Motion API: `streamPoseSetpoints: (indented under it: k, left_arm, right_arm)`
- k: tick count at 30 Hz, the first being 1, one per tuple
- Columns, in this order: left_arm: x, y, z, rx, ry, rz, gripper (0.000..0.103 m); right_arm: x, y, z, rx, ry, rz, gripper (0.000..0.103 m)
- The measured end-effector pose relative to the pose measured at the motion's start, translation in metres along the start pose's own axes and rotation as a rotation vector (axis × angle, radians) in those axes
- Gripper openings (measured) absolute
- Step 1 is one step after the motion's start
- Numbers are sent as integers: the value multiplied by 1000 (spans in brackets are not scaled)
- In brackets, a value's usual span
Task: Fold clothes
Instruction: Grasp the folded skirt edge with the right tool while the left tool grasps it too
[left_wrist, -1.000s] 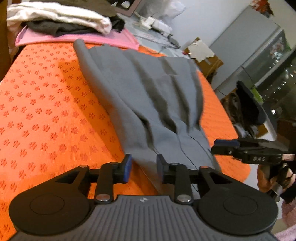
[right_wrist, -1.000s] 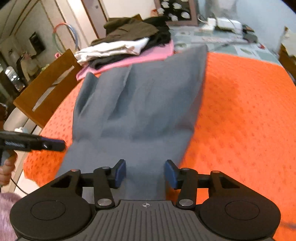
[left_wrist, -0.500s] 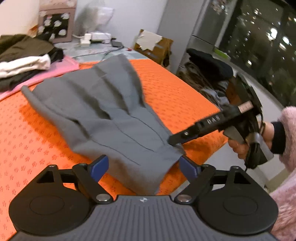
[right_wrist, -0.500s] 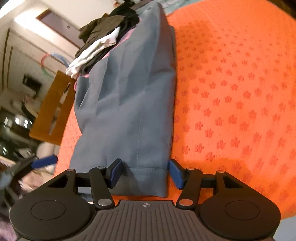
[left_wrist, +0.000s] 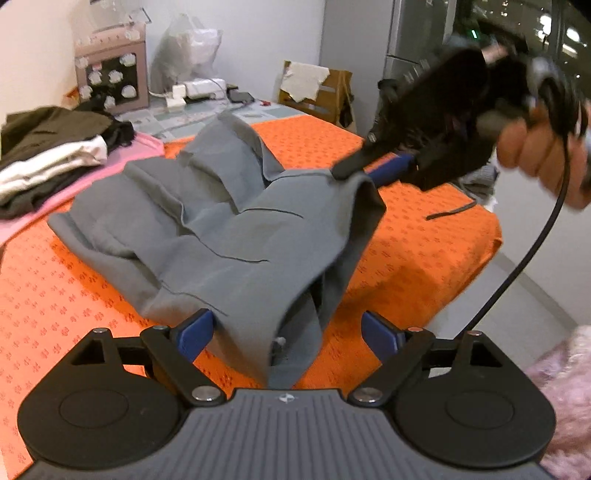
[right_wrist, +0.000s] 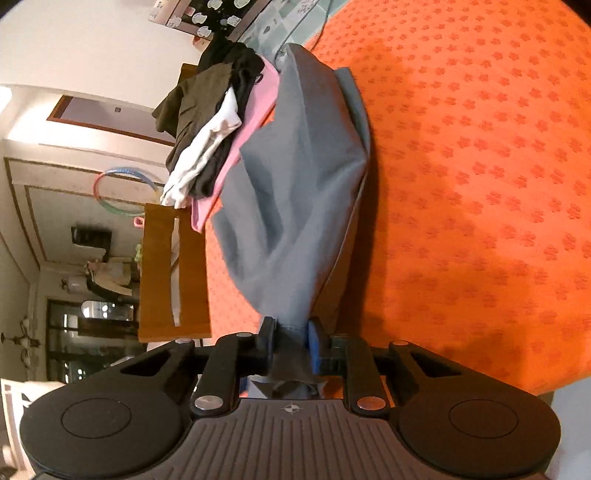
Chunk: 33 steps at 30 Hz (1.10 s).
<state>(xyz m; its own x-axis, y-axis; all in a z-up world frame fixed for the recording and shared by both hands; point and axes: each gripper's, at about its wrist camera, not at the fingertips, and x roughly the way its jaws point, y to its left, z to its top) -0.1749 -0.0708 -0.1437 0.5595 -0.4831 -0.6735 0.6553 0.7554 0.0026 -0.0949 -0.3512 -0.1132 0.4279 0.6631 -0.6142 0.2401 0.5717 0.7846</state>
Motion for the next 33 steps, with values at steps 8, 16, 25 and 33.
streamPoseSetpoints:
  k: [8, 16, 25, 33]
  left_arm:
    - [18, -22, 4, 68, -96, 195, 91]
    - [41, -36, -5, 248, -145, 370, 84]
    - [17, -30, 0, 304, -82, 194, 81]
    - [-6, -20, 2, 465, -69, 83, 85]
  right_arm:
    - [1, 14, 13, 146, -8, 40, 21]
    - [1, 10, 17, 244, -11, 66, 21]
    - [-3, -3, 14, 116, -32, -43, 23]
    - [2, -48, -2, 98, -65, -112, 29]
